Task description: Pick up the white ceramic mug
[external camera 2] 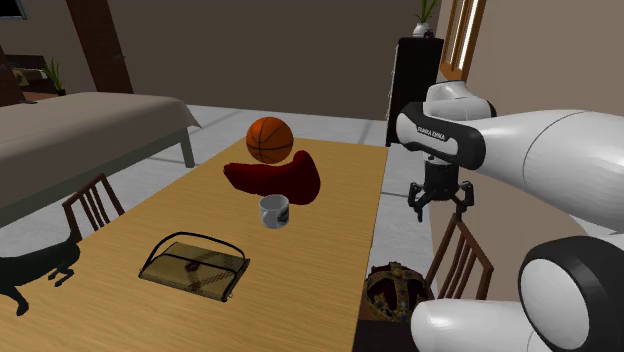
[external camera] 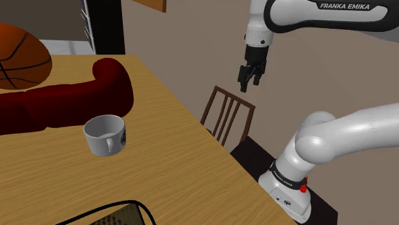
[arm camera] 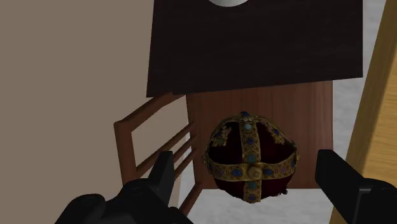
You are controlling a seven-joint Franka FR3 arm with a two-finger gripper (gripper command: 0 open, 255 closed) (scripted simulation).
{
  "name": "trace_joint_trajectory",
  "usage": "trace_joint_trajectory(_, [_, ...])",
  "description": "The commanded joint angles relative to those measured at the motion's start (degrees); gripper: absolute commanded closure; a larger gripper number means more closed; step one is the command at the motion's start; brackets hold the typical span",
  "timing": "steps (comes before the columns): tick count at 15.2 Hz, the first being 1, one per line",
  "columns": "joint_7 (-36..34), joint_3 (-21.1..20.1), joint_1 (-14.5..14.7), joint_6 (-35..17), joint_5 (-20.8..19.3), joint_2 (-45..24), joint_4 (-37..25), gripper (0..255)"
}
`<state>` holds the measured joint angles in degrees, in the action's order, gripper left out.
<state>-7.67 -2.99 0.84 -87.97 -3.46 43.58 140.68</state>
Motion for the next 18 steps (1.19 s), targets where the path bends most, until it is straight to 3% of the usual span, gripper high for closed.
trace_joint_trajectory(1, [0.0, 0.0, 0.0, 0.0, 0.0, 0.0, 0.0, 0])
trace_joint_trajectory(10, [-8.6, -8.0, 4.2, -9.6, 7.3, -10.6, -3.1, 0])
trace_joint_trajectory(18, [-15.9, -14.8, 6.6, -17.3, 10.2, -22.6, -10.1, 0])
